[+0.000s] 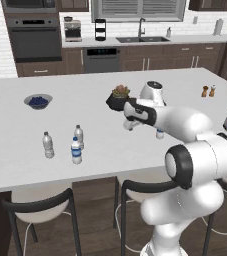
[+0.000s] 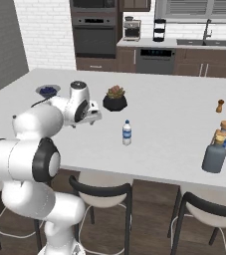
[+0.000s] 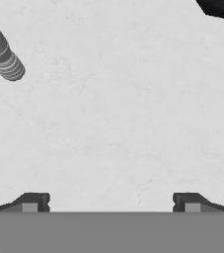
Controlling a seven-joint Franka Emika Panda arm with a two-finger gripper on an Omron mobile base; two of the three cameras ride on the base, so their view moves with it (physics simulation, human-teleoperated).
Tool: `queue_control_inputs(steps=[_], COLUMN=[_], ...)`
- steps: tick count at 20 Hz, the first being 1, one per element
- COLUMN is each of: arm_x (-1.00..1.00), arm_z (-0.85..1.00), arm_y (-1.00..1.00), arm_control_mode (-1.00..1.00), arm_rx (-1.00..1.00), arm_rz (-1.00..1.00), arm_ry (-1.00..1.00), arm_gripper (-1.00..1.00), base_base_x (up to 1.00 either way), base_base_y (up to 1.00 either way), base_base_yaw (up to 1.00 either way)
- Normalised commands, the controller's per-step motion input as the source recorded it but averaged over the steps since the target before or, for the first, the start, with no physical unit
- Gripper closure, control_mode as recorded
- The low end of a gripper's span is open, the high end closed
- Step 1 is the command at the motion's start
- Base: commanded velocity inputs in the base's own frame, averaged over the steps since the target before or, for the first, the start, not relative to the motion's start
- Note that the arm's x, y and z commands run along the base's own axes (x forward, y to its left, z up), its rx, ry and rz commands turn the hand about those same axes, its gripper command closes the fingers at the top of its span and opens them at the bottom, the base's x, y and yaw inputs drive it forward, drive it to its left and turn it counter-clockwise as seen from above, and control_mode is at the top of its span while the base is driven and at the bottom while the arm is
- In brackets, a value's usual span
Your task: Move the plastic bottles in the middle to the plastics group, and the glass bottles in the middle to the glass group.
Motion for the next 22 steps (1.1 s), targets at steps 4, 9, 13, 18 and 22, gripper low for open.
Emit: queue_control_inputs(steps=[4,9,13,18,22], arm_x=[-0.02,0.0,0.15,0.27,0.29], arm_z=[0.04,0.23,0.24,0.03,-0.25], arm_y=[-1.0,-1.0,-0.93,-0.71,-0.08], arm_control_mode=[-1.0,-1.0,-1.0,-1.0,-1.0], arm_rx=[0.0,0.03,0.03,0.08,0.0], arm_rz=[-0.33,-0.38,-0.37,-0.28,-0.03], arm_ry=[0.05,0.09,0.12,0.06,0.0], arm_gripper=[-1.0,-1.0,-1.0,-1.0,-1.0], base_base_x=[0.0,0.0,0.0,0.0,0.0], base_base_y=[0.0,0.0,0.0,0.0,0.0], base_base_yaw=[0.0,0.0,0.0,0.0,0.0])
